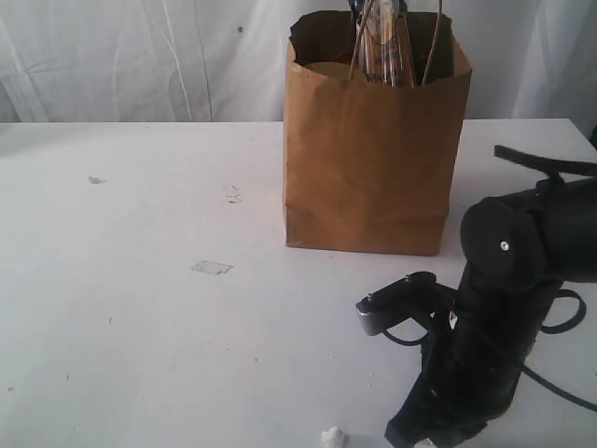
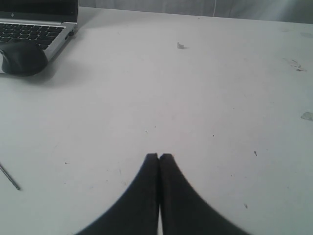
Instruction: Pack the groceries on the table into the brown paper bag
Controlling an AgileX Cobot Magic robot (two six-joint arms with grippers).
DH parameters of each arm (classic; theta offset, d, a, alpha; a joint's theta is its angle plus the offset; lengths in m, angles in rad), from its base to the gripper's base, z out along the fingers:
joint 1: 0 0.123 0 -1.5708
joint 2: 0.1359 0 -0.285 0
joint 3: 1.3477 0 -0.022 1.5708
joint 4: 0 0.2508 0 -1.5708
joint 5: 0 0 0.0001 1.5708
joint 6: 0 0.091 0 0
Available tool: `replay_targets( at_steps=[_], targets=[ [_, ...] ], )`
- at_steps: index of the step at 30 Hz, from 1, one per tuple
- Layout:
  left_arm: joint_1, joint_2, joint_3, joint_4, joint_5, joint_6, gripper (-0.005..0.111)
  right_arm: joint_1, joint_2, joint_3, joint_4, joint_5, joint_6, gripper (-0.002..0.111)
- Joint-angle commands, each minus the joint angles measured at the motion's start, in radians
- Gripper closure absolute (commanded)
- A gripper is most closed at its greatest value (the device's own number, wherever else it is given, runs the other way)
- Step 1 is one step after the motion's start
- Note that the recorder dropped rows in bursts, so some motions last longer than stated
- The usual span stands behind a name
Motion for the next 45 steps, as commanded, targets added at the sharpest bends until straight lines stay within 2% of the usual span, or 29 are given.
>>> replay_targets(
  at_steps=[1, 5, 11, 13, 15, 18, 19, 20, 21, 22, 23, 25, 29, 32, 33, 35, 37, 39, 45],
  targets=[
    [-0.005, -0.003, 0.002, -0.006, 0.004, -0.001, 0.107, 0.004, -0.152, -0.003, -0.02, 0.036, -0.014, 0.108],
    [-0.005, -0.003, 0.002, -0.006, 0.004, -0.001, 0.107, 0.004, -0.347, -0.008, -0.135, 0.021, 0.078, 0.108],
    [-0.005, -0.003, 0.002, -0.006, 0.004, -0.001, 0.107, -0.035, -0.604, -0.131, -0.554, -0.075, 0.436, 0.108],
    [-0.005, -0.003, 0.002, -0.006, 0.004, -0.001, 0.107, -0.094, -0.591, -0.227, -0.547, -0.029, 0.382, 0.108],
    [-0.005, -0.003, 0.002, -0.006, 0.004, -0.001, 0.107, -0.171, -0.535, -0.325, -0.472, 0.033, 0.261, 0.108],
    [-0.005, -0.003, 0.002, -0.006, 0.004, -0.001, 0.107, -0.305, -0.401, -0.488, -0.256, 0.112, 0.066, 0.108],
    [-0.005, -0.003, 0.002, -0.006, 0.004, -0.001, 0.107, -0.401, -0.309, -0.601, -0.091, 0.122, -0.014, 0.108],
    [-0.005, -0.003, 0.002, -0.006, 0.004, -0.001, 0.107, -0.454, -0.262, -0.649, 0.023, 0.122, -0.053, 0.108],
    [-0.005, -0.003, 0.002, -0.006, 0.004, -0.001, 0.107, -0.539, -0.172, -0.727, 0.276, 0.126, -0.134, 0.108],
    [-0.005, -0.003, 0.002, -0.006, 0.004, -0.001, 0.107, -0.571, -0.134, -0.75, 0.374, 0.136, -0.171, 0.108],
    [-0.005, -0.003, 0.002, -0.006, 0.004, -0.001, 0.107, -0.615, -0.072, -0.791, 0.558, 0.146, -0.227, 0.108],
    [-0.005, -0.003, 0.002, -0.006, 0.004, -0.001, 0.107, -0.632, -0.019, -0.81, 0.688, 0.144, -0.288, 0.108],
    [-0.005, -0.003, 0.002, -0.006, 0.004, -0.001, 0.107, -0.62, 0.03, -0.81, 0.731, 0.162, -0.458, 0.108],
    [-0.005, -0.003, 0.002, -0.006, 0.004, -0.001, 0.107, -0.618, 0.085, -0.81, 0.766, 0.049, -0.472, 0.108],
    [-0.005, -0.003, 0.002, -0.006, 0.004, -0.001, 0.107, -0.618, 0.101, -0.81, 0.796, 0.045, -0.474, 0.107],
    [-0.005, -0.003, 0.002, -0.006, 0.004, -0.001, 0.107, -0.618, 0.134, -0.81, 0.853, 0.052, -0.504, 0.094],
    [-0.005, -0.003, 0.002, -0.006, 0.004, -0.001, 0.107, -0.618, 0.142, -0.808, 0.85, 0.052, -0.504, 0.083],
    [-0.005, -0.003, 0.002, -0.006, 0.004, -0.001, 0.107, -0.618, 0.144, -0.808, 0.84, 0.058, -0.504, 0.078],
    [-0.005, -0.003, 0.002, -0.006, 0.004, -0.001, 0.107, -0.631, 0.087, -0.806, 0.829, 0.141, -0.497, 0.077]
  ],
)
